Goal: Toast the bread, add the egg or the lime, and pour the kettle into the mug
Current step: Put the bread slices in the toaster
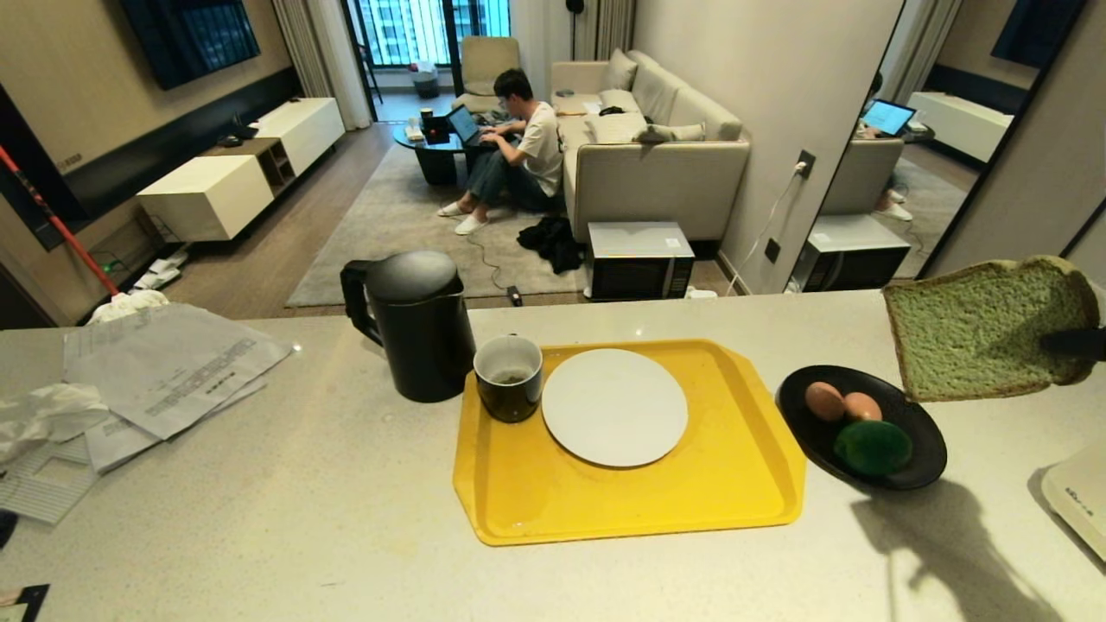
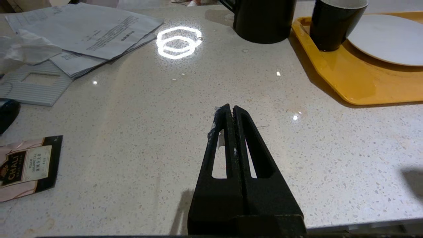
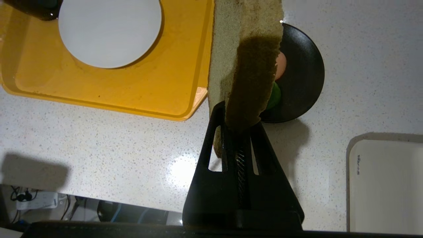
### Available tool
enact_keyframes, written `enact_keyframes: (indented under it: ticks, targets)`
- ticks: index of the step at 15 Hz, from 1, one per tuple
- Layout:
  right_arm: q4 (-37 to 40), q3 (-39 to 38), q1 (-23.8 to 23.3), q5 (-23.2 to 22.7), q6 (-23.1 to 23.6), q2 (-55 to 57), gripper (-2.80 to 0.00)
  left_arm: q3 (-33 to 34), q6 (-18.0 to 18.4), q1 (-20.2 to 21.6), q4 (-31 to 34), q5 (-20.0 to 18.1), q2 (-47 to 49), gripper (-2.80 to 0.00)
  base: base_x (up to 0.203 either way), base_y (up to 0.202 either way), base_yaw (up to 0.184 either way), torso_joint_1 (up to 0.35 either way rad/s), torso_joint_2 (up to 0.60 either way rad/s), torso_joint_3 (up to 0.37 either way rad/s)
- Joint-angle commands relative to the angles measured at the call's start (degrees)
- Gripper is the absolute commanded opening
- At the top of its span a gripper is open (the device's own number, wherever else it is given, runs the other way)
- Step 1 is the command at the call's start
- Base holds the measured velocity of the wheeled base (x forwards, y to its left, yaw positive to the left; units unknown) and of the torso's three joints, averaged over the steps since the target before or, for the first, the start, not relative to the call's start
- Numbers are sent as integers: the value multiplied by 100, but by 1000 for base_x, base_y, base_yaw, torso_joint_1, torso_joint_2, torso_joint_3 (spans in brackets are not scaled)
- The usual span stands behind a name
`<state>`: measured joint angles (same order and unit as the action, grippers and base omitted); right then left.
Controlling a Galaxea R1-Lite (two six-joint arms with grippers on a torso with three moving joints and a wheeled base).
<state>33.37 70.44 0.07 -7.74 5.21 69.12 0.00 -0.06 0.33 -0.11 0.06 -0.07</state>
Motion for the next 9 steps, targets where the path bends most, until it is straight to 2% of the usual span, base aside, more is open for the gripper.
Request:
enact_keyframes:
  ticks: [1,9]
  targets:
    - [21,-12,1,-8,7,5,-280,0,-3,2,2,3,-1,-280,0,0,0,168,-333,-144]
    - [-6,-5,19,-52,114,49,-280,0,-3,2,2,3,-1,-280,0,0,0,169,-318,-145]
